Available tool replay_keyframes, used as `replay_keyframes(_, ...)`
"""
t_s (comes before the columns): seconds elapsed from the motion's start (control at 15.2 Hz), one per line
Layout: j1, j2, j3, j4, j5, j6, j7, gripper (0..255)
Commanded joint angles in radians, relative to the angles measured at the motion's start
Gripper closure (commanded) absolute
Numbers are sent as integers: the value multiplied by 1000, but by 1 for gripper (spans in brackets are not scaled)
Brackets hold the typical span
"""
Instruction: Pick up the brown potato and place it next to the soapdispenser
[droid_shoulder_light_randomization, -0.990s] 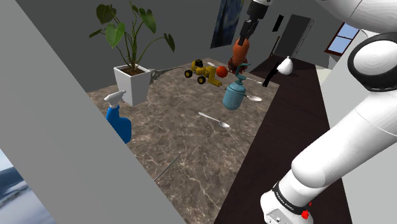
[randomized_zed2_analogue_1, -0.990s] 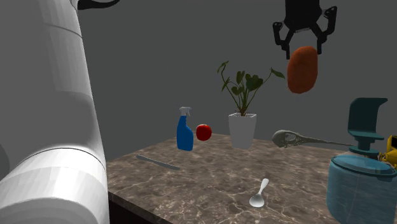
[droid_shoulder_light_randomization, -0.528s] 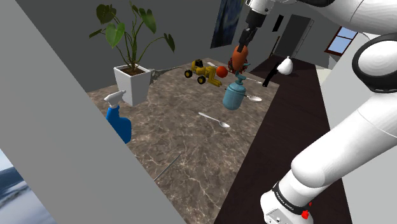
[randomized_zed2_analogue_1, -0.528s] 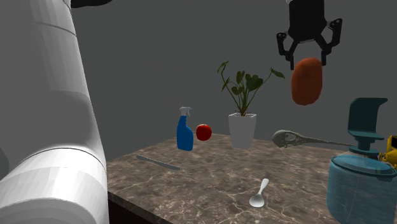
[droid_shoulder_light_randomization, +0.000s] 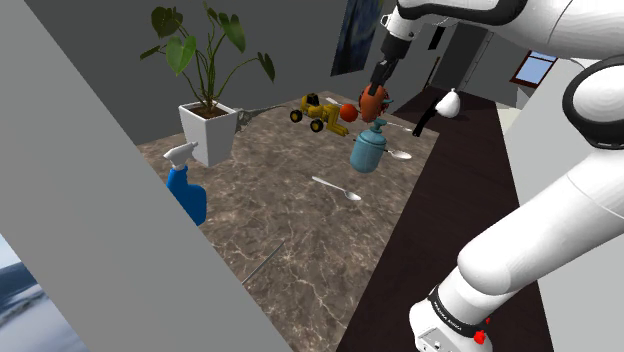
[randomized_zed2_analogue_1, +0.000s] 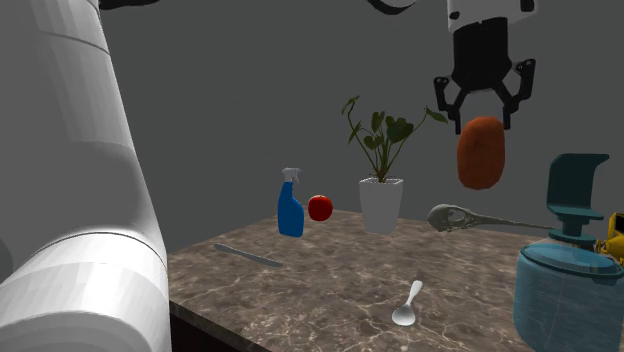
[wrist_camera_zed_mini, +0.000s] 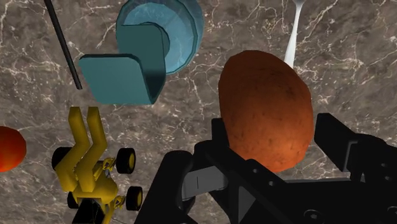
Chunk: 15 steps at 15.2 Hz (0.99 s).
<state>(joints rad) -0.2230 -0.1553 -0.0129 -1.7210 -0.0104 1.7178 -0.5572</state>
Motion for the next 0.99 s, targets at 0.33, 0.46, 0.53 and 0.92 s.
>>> replay_keyframes(0.33,-1,-24,-1,-122,0,99,0,255)
replay_keyframes(0.46,-1,-27,-1,-153,0,126,0,255)
replay_keyframes(0.53,-1,-28,-1,-168,-1,140,0,255)
replay_keyframes(0.92,-1,-32,-1,-252,-1,221,1,255)
